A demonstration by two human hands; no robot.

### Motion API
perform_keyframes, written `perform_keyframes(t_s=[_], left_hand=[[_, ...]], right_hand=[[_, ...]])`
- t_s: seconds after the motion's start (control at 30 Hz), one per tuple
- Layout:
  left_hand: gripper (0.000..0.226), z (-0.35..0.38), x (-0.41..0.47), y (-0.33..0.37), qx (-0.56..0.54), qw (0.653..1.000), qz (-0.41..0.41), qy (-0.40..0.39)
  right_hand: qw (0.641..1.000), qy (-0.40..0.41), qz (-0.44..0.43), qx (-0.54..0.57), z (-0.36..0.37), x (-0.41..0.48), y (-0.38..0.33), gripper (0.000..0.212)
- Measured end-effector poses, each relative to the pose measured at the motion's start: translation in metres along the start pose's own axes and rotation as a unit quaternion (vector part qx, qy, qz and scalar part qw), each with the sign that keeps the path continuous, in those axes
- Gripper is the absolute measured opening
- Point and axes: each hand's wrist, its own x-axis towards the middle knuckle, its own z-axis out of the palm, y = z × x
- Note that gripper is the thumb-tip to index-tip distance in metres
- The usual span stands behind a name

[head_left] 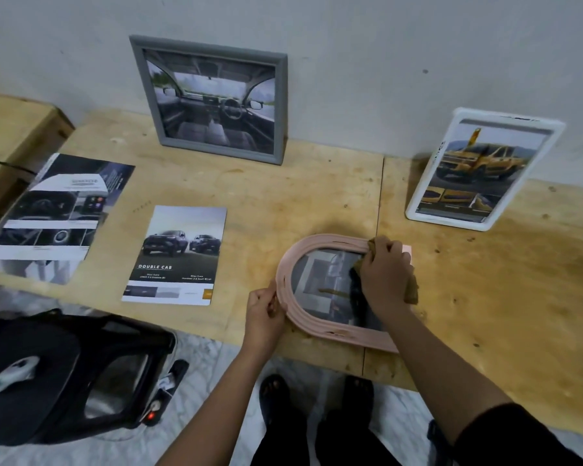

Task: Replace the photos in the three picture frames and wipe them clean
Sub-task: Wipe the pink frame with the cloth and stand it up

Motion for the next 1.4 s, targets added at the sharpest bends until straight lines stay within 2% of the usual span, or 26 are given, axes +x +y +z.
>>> perform_keyframes(t_s=[0.17, 0.47, 0.67, 0.73, 0.87, 1.0, 1.17, 1.33, 1.4], left_hand=[[0.049, -0.001, -0.001, 0.002, -0.005, 1.000, 0.009, 0.002], [0.046, -0.002, -0.002, 0.002, -0.004, 1.000, 0.017, -0.003], [0.043, -0.002, 0.000, 0.000, -0.010, 1.000, 0.014, -0.001], [0.041, -0.002, 0.000, -0.001, -0.012, 1.000, 0.016, 0.001], [0.040, -0.003, -0.001, -0.002, -0.008, 1.000, 0.018, 0.002], [0.041, -0.003, -0.001, -0.003, 0.002, 1.000, 0.019, -0.005], [0.032, -0.003, -0.004, -0.005, -0.024, 1.000, -0.002, 0.021], [0.025, -0.003, -0.003, -0.007, -0.032, 0.998, -0.006, 0.050], [0.023, -0.004, -0.002, -0.008, -0.028, 0.998, -0.006, 0.054]], right_hand=[[0.999, -0.003, 0.013, 0.043, 0.007, 0.000, -0.014, 0.027], [0.994, -0.034, -0.026, 0.099, 0.017, -0.007, -0.039, 0.036], [0.984, -0.100, -0.118, 0.088, 0.022, -0.010, -0.059, 0.042], [0.976, -0.121, -0.166, 0.076, 0.023, -0.012, -0.063, 0.043], [0.954, -0.156, -0.242, 0.084, 0.030, -0.015, -0.064, 0.064], [0.928, -0.218, -0.295, 0.069, 0.026, -0.017, -0.064, 0.059], [0.899, -0.274, -0.337, 0.052, 0.012, -0.020, -0.064, 0.052], [0.877, -0.297, -0.375, 0.046, 0.005, -0.032, -0.060, 0.060], [0.870, -0.312, -0.381, 0.027, 0.003, -0.037, -0.056, 0.053]])
